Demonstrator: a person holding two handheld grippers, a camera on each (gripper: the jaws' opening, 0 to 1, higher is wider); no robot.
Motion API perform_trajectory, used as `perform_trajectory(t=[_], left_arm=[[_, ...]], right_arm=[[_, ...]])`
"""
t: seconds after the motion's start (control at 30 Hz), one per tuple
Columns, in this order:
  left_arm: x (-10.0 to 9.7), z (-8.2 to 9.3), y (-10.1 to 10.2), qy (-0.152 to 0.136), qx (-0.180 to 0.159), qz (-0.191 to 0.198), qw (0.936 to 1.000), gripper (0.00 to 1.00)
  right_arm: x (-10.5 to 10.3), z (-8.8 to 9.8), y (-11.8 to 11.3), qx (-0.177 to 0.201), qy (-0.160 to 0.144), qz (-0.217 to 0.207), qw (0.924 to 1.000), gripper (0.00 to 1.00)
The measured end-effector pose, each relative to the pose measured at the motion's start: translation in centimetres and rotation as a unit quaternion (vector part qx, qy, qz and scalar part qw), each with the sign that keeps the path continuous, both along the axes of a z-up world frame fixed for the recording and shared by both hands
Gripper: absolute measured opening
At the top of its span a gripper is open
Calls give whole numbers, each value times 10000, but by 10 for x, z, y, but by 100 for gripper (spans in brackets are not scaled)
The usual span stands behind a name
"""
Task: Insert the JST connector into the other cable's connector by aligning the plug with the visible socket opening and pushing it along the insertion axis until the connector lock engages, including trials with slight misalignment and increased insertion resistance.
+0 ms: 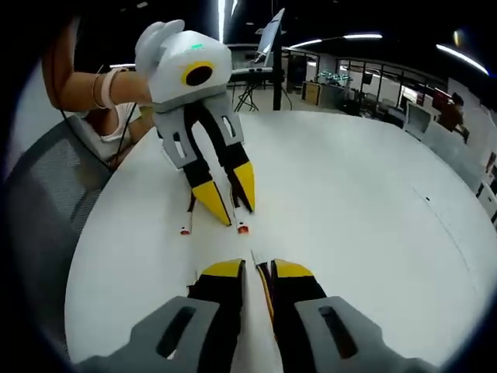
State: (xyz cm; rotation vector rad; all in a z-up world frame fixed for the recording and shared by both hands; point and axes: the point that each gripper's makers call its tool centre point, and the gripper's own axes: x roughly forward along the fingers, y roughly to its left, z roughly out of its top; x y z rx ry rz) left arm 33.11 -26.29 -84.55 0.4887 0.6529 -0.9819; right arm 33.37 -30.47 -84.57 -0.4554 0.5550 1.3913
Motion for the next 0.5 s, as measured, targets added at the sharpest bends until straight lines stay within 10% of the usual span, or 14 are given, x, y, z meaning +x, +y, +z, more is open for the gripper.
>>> perform_trajectory(t=[0.5], left_arm=[[-6, 1, -8, -54, -243, -159, 9996, 1]], right_arm=[[-1, -3, 2, 71, 36, 87, 9999, 8]])
